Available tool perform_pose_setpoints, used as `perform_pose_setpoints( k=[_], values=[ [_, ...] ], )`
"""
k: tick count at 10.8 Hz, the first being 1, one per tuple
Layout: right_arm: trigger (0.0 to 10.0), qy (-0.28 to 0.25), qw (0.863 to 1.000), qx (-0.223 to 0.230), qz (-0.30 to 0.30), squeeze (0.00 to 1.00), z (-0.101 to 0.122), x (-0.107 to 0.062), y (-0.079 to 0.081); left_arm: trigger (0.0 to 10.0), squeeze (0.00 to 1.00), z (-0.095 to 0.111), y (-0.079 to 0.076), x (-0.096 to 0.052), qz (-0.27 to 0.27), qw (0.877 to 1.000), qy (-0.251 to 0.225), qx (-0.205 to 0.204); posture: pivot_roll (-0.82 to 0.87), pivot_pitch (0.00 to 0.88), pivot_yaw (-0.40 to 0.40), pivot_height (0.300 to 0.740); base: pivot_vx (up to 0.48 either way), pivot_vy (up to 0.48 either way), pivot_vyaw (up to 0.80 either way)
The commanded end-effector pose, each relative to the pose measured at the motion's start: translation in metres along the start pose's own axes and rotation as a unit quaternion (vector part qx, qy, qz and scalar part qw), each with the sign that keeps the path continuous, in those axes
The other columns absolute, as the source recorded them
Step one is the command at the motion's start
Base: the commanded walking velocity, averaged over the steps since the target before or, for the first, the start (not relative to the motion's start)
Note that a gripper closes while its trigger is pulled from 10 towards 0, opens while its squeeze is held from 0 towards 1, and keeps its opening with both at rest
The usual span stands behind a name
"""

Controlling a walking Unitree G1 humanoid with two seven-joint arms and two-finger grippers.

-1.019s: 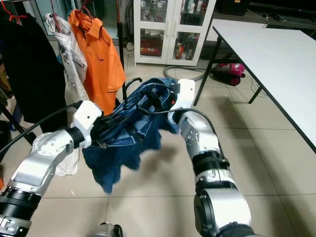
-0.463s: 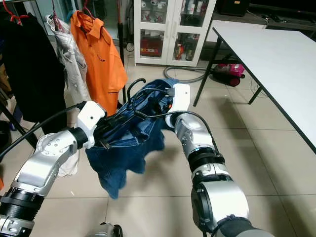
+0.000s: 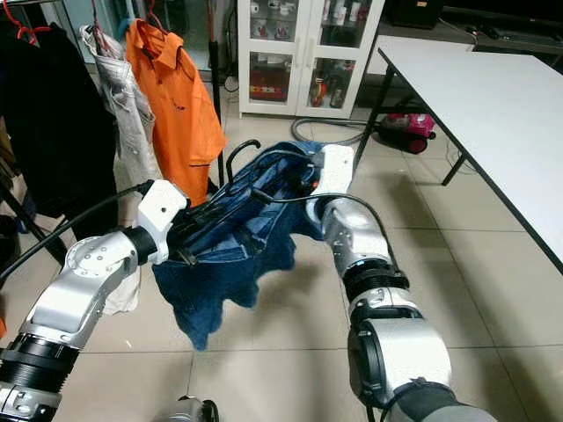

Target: Hang hanger

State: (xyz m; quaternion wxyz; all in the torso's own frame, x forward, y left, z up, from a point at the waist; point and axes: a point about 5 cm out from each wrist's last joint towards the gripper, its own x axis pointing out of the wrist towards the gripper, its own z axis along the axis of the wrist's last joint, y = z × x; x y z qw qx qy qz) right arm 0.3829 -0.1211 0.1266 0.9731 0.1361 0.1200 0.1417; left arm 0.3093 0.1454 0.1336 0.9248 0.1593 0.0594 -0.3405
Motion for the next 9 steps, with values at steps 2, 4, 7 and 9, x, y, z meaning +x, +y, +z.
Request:
perform_pose_setpoints(
  k=[2, 4, 7, 9],
  values=[
    [0.0, -0.027, 1.000, 0.000, -0.005, 0.00, 0.0125, -0.0019, -0.0076, 10.0, 0.00, 0.0069, 0.0034, 0.0021, 0.001, 1.000, -0.010, 0.021, 0.01, 0.000, -0.060, 0.740, 0.000, 0.000, 0.00],
    [0.0, -0.037, 0.999, 0.003, 0.001, 0.00, 0.0156, -0.0031, -0.0084, 10.0, 0.00, 0.0043, 0.0034, 0.0016, -0.002, 1.000, -0.002, 0.025, 0.01, 0.000, -0.059, 0.740, 0.000, 0.000, 0.00],
    [0.0, -0.037, 0.999, 0.003, 0.007, 0.00, 0.0128, -0.0038, -0.0078, 10.0, 0.00, 0.0027, 0.0028, 0.0025, -0.005, 1.000, 0.001, 0.029, 0.01, 0.000, -0.060, 0.740, 0.000, 0.000, 0.00],
    [0.0, -0.039, 0.999, -0.002, 0.012, 0.00, 0.0133, -0.0039, -0.0067, 10.0, 0.00, 0.0021, 0.0012, 0.0028, -0.008, 0.999, 0.002, 0.032, 0.01, 0.000, -0.061, 0.740, 0.000, 0.000, 0.00]
  ],
)
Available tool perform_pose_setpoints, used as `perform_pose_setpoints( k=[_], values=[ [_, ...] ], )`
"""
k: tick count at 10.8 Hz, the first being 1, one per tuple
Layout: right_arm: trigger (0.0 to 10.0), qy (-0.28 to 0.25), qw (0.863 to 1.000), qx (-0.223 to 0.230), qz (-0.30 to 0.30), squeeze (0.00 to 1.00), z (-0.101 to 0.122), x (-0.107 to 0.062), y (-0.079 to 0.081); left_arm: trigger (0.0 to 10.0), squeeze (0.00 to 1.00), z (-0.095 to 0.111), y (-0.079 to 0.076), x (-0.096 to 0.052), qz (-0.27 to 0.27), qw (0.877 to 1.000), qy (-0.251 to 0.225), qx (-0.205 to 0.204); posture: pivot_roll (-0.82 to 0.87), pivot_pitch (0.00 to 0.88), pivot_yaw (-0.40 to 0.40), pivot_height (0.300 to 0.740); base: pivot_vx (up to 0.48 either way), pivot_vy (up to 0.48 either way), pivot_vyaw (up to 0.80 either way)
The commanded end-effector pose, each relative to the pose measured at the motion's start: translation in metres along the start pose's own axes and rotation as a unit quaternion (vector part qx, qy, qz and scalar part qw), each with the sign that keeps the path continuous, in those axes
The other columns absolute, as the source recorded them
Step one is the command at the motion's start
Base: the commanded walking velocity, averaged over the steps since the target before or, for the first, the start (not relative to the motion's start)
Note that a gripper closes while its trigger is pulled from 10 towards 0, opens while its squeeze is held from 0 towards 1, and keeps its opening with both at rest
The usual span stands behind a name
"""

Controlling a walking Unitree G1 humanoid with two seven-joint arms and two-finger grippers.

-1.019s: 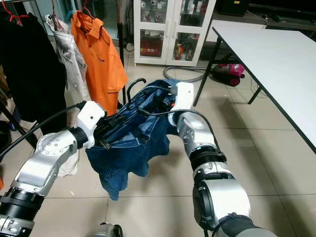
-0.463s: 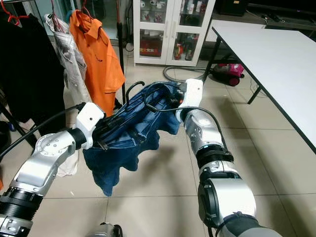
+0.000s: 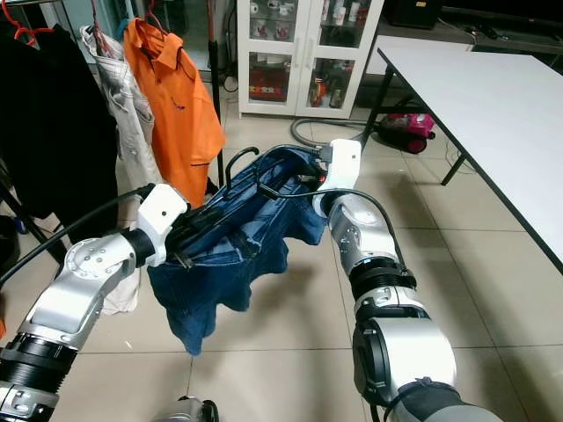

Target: Hang hanger

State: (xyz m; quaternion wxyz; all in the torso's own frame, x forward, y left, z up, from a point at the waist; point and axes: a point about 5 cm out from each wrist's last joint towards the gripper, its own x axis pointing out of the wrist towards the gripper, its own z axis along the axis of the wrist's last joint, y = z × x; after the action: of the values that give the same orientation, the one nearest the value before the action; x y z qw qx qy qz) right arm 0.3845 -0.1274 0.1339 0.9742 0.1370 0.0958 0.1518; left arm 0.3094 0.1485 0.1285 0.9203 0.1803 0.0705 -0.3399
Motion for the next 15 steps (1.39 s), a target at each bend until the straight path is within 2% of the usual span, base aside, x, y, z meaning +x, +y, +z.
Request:
perform_pose_setpoints(
  k=[1, 3, 5, 7, 9, 10, 11, 13, 15],
  values=[
    [0.0, -0.017, 1.000, -0.002, -0.003, 0.00, 0.005, -0.002, -0.003, 10.0, 0.00, 0.007, 0.000, 0.003, -0.006, 1.000, -0.014, 0.017, 0.01, 0.000, -0.061, 0.740, 0.000, 0.000, 0.00],
    [0.0, -0.030, 0.999, -0.012, -0.001, 0.00, 0.011, -0.003, -0.005, 10.0, 0.00, 0.003, 0.000, 0.002, -0.009, 1.000, -0.002, 0.026, 0.01, 0.000, -0.060, 0.740, 0.000, 0.000, 0.00],
    [0.0, -0.054, 0.998, -0.011, 0.021, 0.00, 0.031, -0.003, -0.001, 10.0, 0.00, -0.007, 0.000, 0.001, -0.014, 0.998, 0.031, 0.044, 0.01, 0.000, -0.059, 0.740, 0.000, 0.000, 0.00],
    [0.0, -0.086, 0.996, -0.009, 0.037, 0.00, 0.055, -0.007, -0.001, 10.0, 0.00, -0.010, -0.001, 0.000, -0.015, 0.998, 0.040, 0.049, 0.01, 0.000, -0.058, 0.740, 0.000, 0.000, 0.00],
    [0.0, -0.098, 0.995, 0.006, 0.029, 0.00, 0.067, -0.010, -0.009, 10.0, 0.00, -0.011, -0.002, 0.000, -0.018, 0.998, 0.040, 0.050, 0.01, 0.000, -0.058, 0.740, 0.000, 0.000, 0.00],
    [0.0, -0.098, 0.994, 0.044, 0.017, 0.00, 0.072, -0.008, -0.013, 10.0, 0.00, -0.008, -0.008, 0.001, -0.039, 0.997, 0.032, 0.050, 0.00, 0.000, -0.057, 0.740, 0.000, 0.000, 0.00],
    [0.0, -0.093, 0.994, 0.055, 0.020, 0.00, 0.076, -0.006, -0.011, 10.0, 0.00, -0.005, -0.012, 0.000, -0.056, 0.997, 0.023, 0.051, 0.00, 0.000, -0.055, 0.740, 0.000, 0.000, 0.00],
    [0.0, -0.073, 0.997, 0.036, 0.013, 0.00, 0.067, -0.002, -0.011, 10.0, 0.00, 0.007, -0.020, 0.000, -0.082, 0.996, -0.011, 0.044, 0.00, 0.000, -0.055, 0.740, 0.000, 0.000, 0.00],
    [0.0, -0.032, 0.999, 0.018, -0.011, 0.00, 0.046, -0.001, -0.021, 10.0, 0.00, 0.022, -0.022, -0.002, -0.095, 0.994, -0.037, 0.045, 0.01, 0.000, -0.056, 0.740, 0.000, 0.000, 0.00]
  ],
)
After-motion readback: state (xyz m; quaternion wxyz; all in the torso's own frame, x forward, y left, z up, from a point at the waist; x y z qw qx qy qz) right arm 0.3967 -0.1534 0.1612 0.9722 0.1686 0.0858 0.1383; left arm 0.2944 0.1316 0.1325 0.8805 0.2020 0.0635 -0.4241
